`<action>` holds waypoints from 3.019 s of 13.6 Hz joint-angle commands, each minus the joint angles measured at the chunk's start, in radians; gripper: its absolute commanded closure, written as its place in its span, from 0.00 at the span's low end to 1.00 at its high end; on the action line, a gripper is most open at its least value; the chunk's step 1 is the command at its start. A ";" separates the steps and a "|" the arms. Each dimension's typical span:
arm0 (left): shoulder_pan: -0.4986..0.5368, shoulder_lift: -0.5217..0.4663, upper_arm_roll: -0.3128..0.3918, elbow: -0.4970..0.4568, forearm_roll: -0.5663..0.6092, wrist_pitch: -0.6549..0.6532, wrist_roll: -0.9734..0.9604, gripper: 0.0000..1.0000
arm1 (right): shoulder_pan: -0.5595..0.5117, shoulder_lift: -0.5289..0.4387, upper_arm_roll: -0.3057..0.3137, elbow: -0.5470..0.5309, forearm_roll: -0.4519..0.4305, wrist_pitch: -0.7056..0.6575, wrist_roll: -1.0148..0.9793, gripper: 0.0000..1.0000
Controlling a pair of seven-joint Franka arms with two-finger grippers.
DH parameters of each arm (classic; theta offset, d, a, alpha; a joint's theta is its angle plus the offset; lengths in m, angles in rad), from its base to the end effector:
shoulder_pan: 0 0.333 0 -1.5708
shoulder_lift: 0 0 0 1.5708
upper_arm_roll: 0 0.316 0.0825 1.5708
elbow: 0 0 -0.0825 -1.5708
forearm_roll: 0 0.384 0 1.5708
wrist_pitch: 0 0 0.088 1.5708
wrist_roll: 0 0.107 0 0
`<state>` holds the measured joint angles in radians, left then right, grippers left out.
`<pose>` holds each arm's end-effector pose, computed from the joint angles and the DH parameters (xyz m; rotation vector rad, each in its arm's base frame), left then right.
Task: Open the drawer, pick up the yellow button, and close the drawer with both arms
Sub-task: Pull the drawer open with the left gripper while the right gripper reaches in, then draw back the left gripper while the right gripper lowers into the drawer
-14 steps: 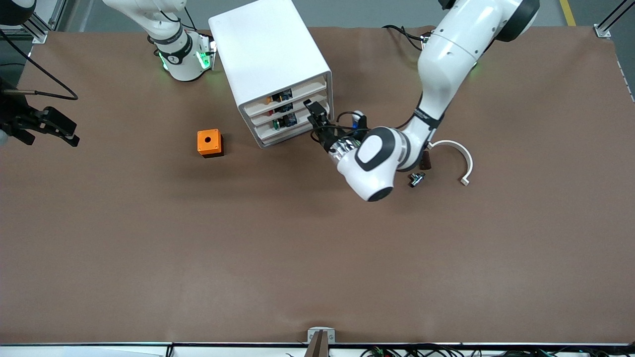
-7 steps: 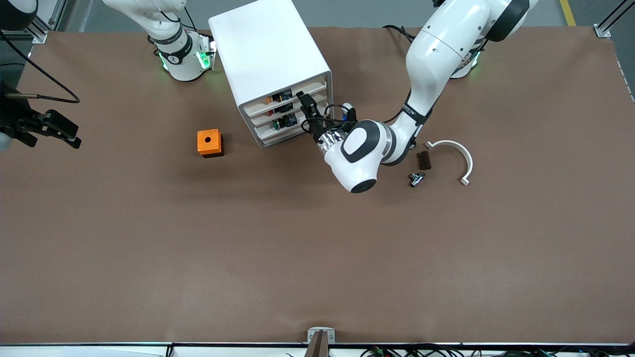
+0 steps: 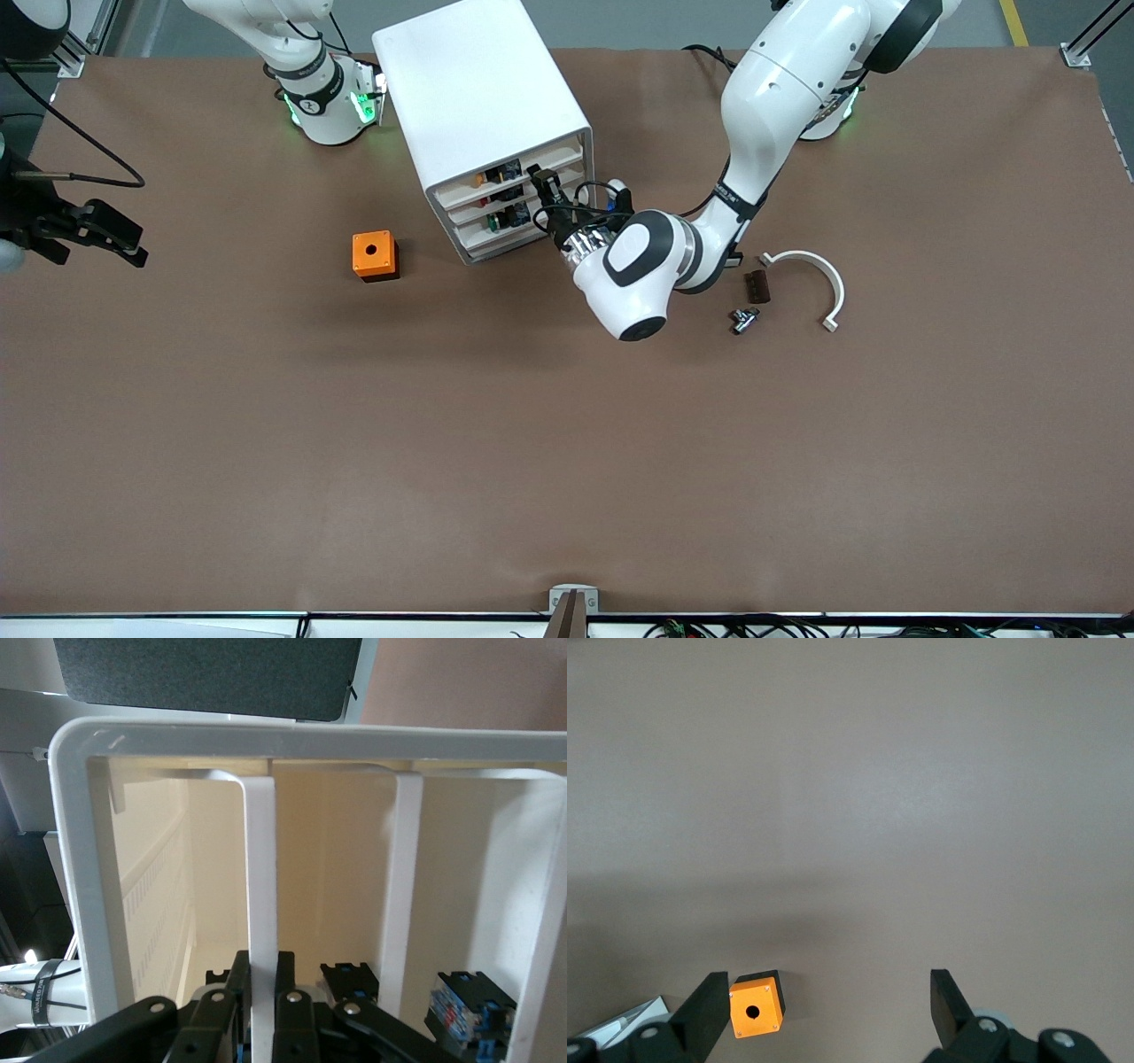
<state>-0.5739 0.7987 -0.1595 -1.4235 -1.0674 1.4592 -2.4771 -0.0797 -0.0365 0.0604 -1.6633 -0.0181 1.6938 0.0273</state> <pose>0.4449 -0.5081 0.2532 -1.0232 -1.7623 1.3911 0.5538 -0.0118 0.6118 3.1191 -0.0701 0.1046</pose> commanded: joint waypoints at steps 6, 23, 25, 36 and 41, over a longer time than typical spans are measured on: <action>0.109 0.013 0.086 0.115 -0.003 0.027 0.090 0.98 | 0.024 0.056 0.007 0.010 0.001 -0.012 -0.012 0.00; 0.223 -0.044 0.265 0.227 0.106 0.063 0.404 0.01 | 0.484 0.184 0.007 0.008 0.067 0.064 1.173 0.00; 0.236 -0.084 0.322 0.229 0.154 0.064 0.579 0.01 | 0.552 0.214 0.007 0.007 0.079 0.113 1.333 0.00; 0.238 -0.236 0.443 0.222 0.541 0.076 1.304 0.01 | 0.795 0.375 0.006 0.002 0.073 0.362 1.840 0.00; 0.230 -0.282 0.420 0.196 0.739 0.058 1.679 0.01 | 0.808 0.374 0.007 -0.032 0.073 0.385 1.824 0.17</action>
<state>-0.3388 0.5588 0.2703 -1.1844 -0.3806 1.5204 -0.9063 0.7226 0.3503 0.0759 -1.6807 0.0531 2.0693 1.8517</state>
